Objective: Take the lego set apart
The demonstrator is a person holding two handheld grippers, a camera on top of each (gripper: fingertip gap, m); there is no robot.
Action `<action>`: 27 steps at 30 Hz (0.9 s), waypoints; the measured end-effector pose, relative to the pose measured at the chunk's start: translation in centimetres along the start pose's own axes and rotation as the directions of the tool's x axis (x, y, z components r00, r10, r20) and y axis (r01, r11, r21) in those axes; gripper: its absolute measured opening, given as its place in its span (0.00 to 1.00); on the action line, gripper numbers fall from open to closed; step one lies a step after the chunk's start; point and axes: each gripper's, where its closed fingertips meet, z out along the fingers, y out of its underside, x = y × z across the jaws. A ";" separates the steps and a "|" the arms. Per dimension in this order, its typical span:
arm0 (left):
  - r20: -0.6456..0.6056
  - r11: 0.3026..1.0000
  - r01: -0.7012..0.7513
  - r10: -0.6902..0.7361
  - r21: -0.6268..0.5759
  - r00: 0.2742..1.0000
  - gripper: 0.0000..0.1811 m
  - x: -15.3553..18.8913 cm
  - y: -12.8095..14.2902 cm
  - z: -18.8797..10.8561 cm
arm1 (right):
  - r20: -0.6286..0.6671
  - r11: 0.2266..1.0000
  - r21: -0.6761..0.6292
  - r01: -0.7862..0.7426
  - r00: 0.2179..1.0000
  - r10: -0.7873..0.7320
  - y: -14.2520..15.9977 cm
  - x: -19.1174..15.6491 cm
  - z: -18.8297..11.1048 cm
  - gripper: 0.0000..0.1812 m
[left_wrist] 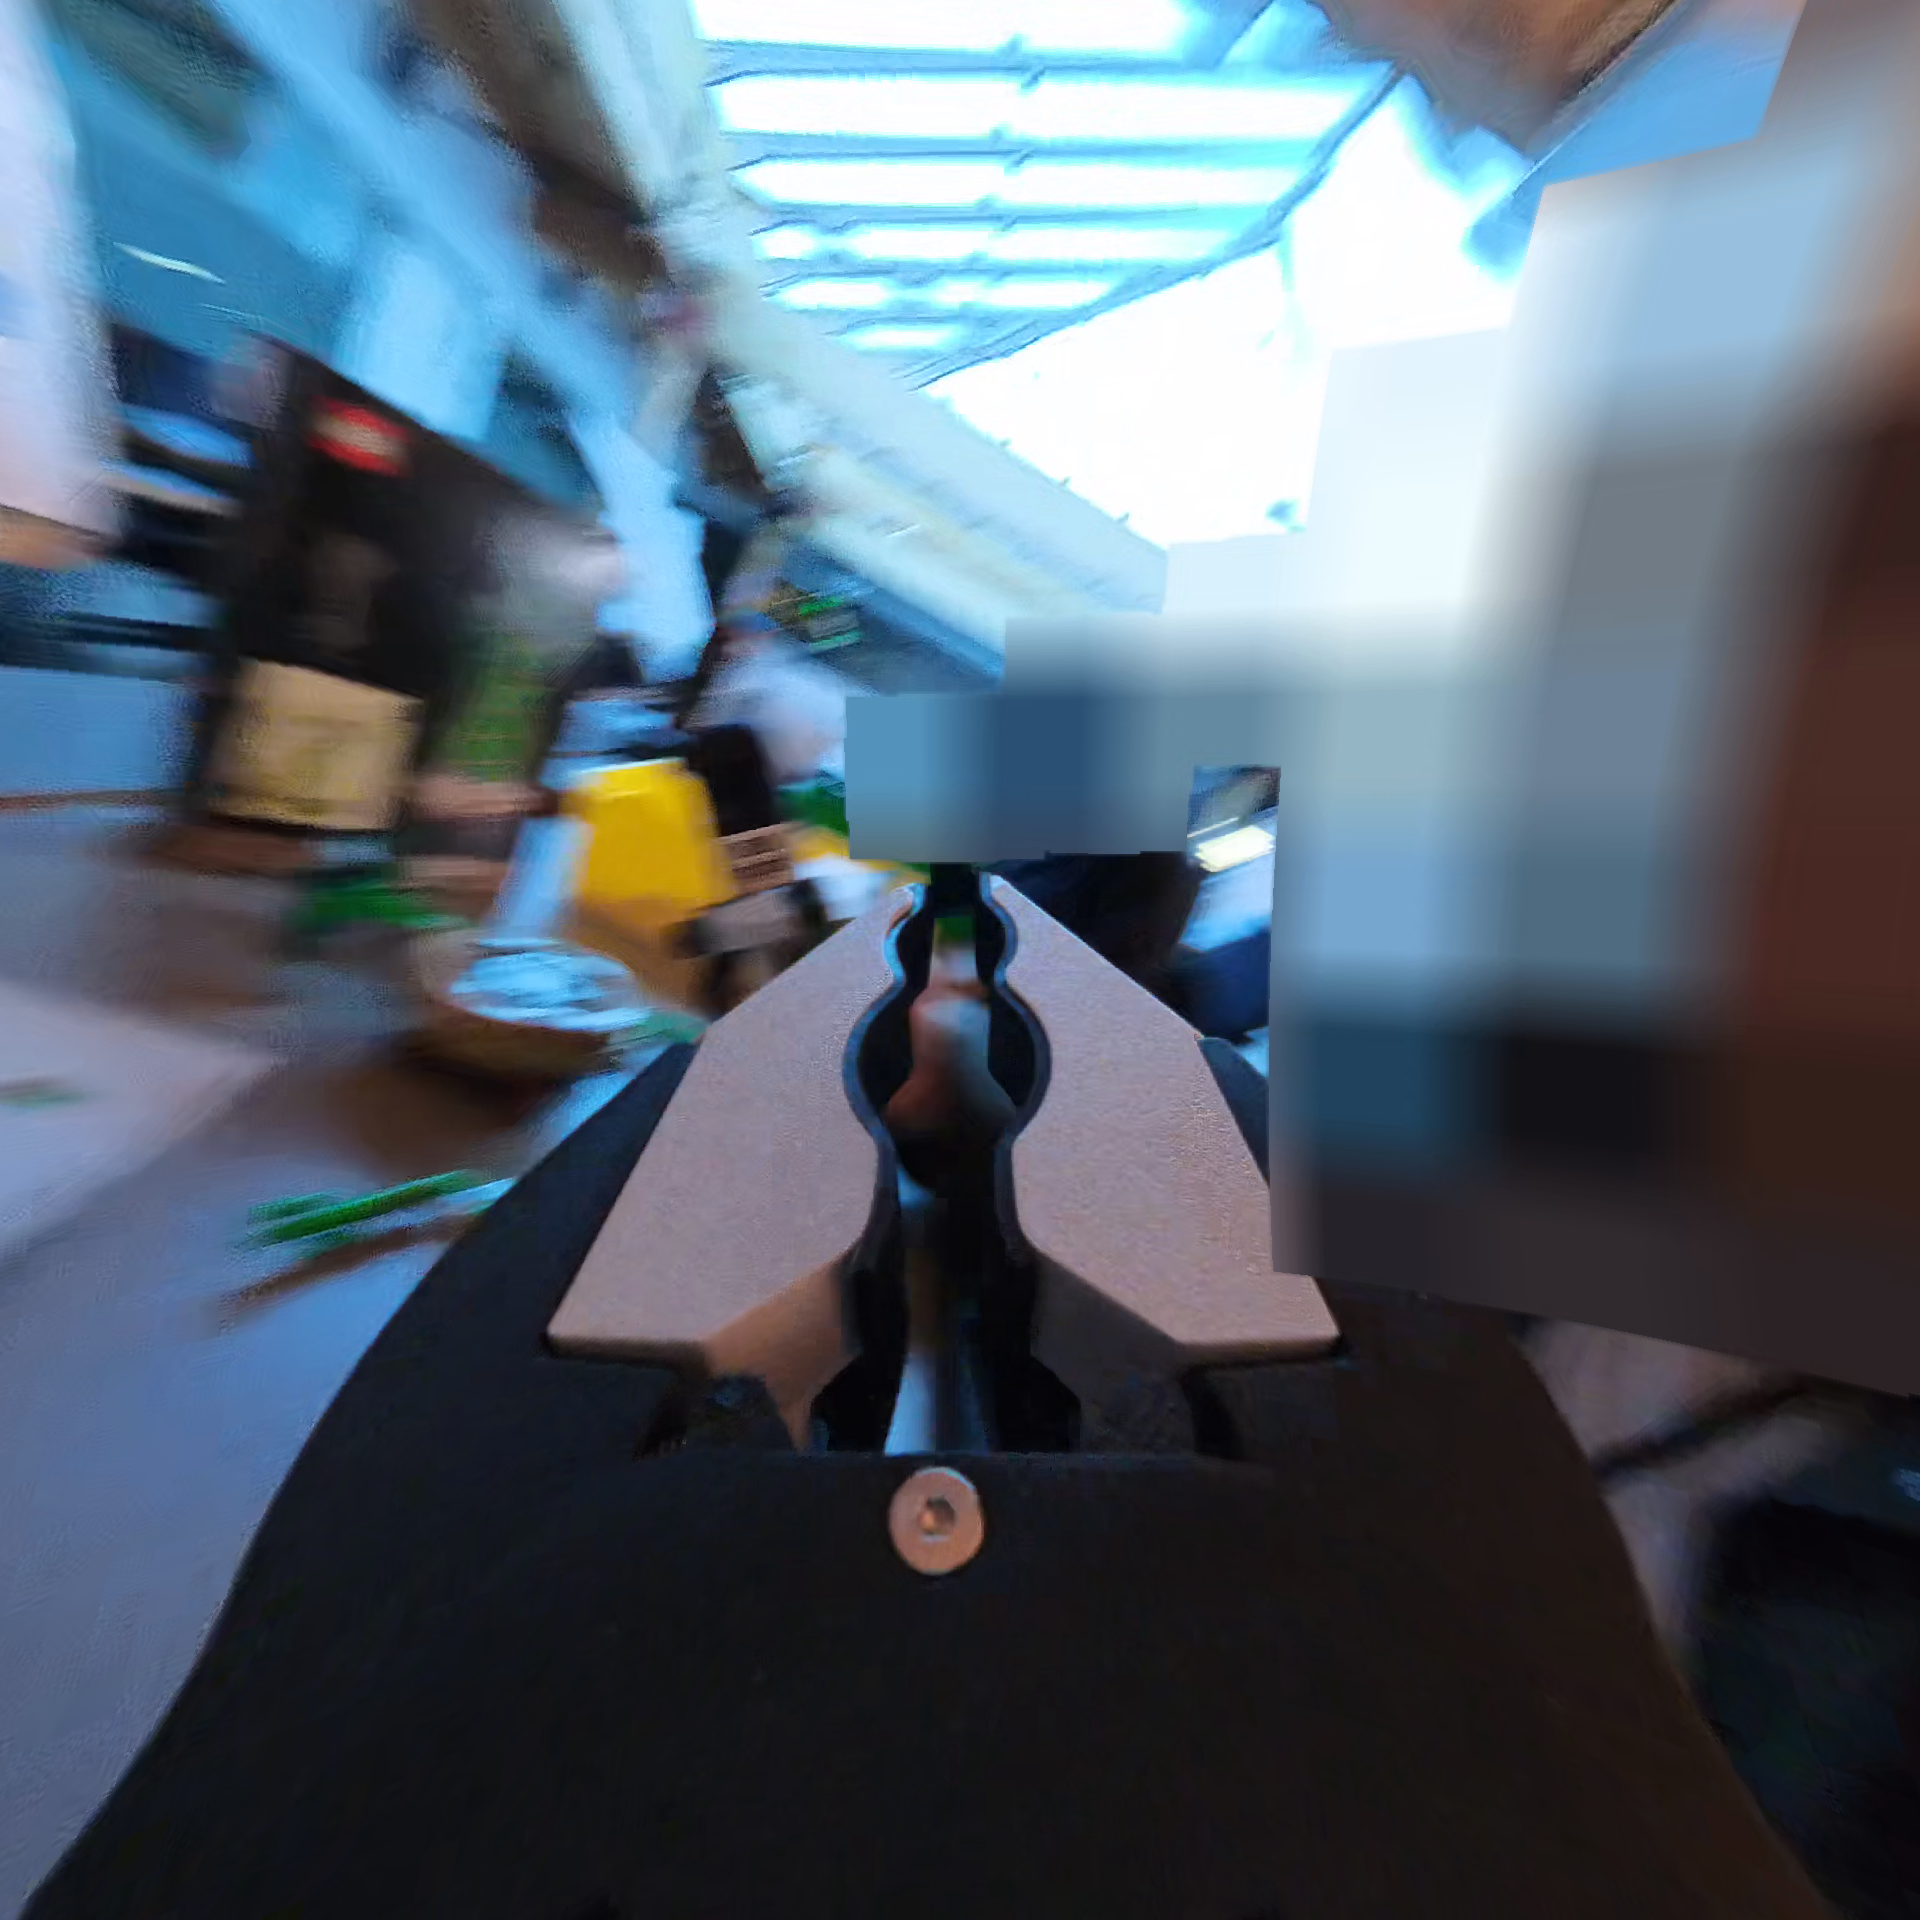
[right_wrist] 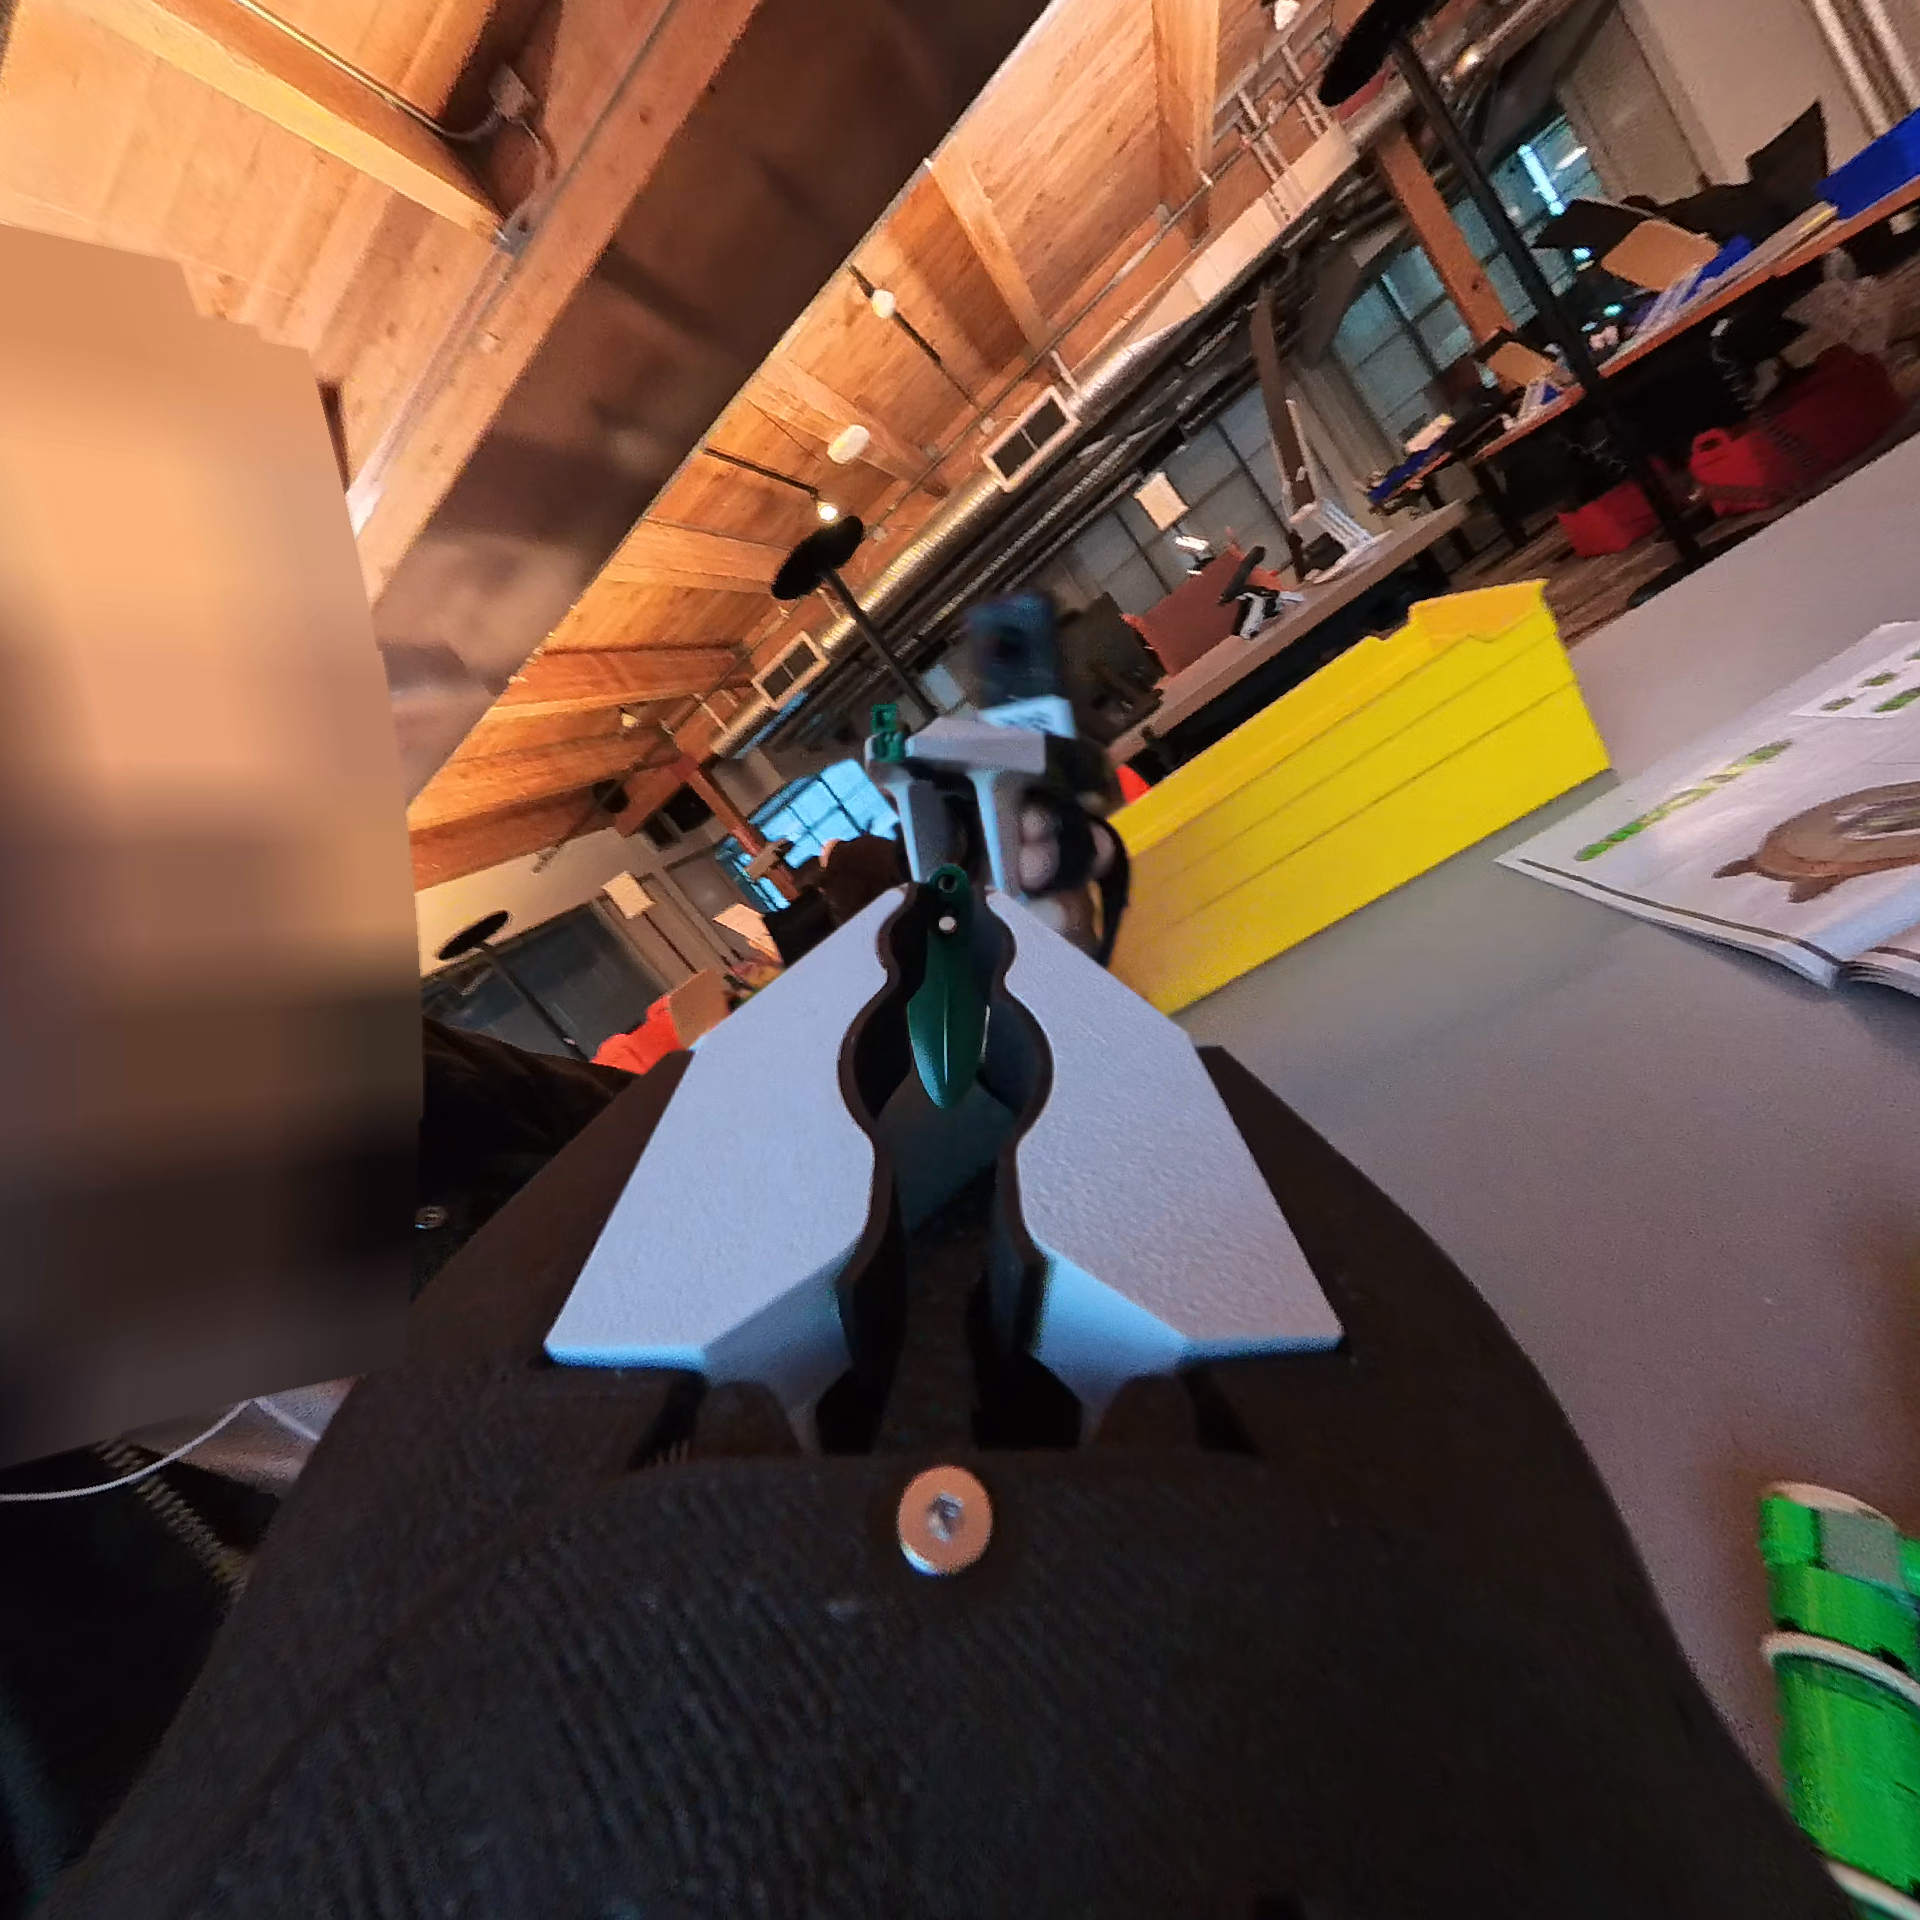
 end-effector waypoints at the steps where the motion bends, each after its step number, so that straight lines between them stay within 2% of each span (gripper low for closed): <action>1: 0.166 0.986 -0.144 0.156 -0.082 0.974 0.03 -1.1 -0.1 -0.4 | -0.022 1.000 -0.015 0.019 1.000 -0.020 0.2 0.2 -0.1 0.03; 2: 0.303 0.946 -0.266 0.313 -0.187 0.900 0.03 -1.9 -0.5 -1.2 | -0.036 0.999 -0.027 0.034 0.999 -0.035 0.3 0.3 0.0 0.03; 4: 0.442 0.824 -0.402 0.557 -0.399 0.704 0.03 -2.2 -1.8 -2.5 | -0.034 0.999 -0.030 0.036 0.999 -0.037 0.4 0.3 0.1 0.03; 6: 0.452 0.696 -0.447 0.711 -0.563 0.538 0.03 -1.4 -2.8 -3.0 | -0.027 0.999 -0.028 0.022 0.999 -0.023 0.4 0.3 0.2 0.03; 7: 0.437 0.639 -0.442 0.762 -0.629 0.478 0.03 -1.0 -3.0 -3.1 | -0.028 0.999 -0.031 0.020 0.999 -0.020 0.5 0.3 0.2 0.03; 9: 0.382 0.544 -0.442 0.830 -0.713 0.407 0.03 0.1 -2.9 -2.9 | -0.035 0.999 -0.037 0.020 0.999 -0.021 0.6 0.4 0.3 0.03; 11: 0.334 0.479 -0.444 0.869 -0.757 0.366 0.03 1.0 -2.6 -2.5 | -0.070 0.997 -0.068 0.031 0.997 -0.036 1.1 0.9 0.3 0.03; 14: 0.300 0.420 -0.433 0.899 -0.797 0.320 0.03 1.4 -2.0 -2.6 | -0.216 0.973 -0.225 0.056 0.971 -0.106 3.6 3.3 0.4 0.03; 15: 0.294 0.411 -0.412 0.901 -0.813 0.319 0.03 1.0 -1.5 -2.9 | -0.291 0.947 -0.314 0.069 0.942 -0.165 4.8 4.7 0.1 0.03; 17: 0.287 0.413 -0.350 0.889 -0.841 0.358 0.03 -0.2 0.3 -3.6 | -0.334 0.873 -0.475 0.109 0.896 -0.294 7.1 5.9 0.0 0.03; 21: 0.269 0.434 -0.238 0.817 -0.869 0.509 0.03 -2.5 4.5 -4.4 | -0.360 0.754 -0.644 0.130 0.818 -0.448 9.6 7.4 -0.3 0.03; 23: 0.260 0.462 -0.188 0.740 -0.867 0.620 0.03 -2.5 6.4 -4.2 | -0.355 0.682 -0.723 0.109 0.788 -0.503 11.0 8.4 -1.0 0.03; 26: 0.256 0.493 -0.104 0.607 -0.864 0.753 0.03 -2.3 8.0 -4.1 | -0.312 0.571 -0.814 0.107 0.748 -0.585 12.5 9.5 -1.9 0.04; 27: 0.258 0.509 -0.080 0.559 -0.857 0.788 0.03 -2.2 8.3 -4.0 | -0.292 0.543 -0.830 0.126 0.730 -0.617 12.6 9.6 -1.9 0.08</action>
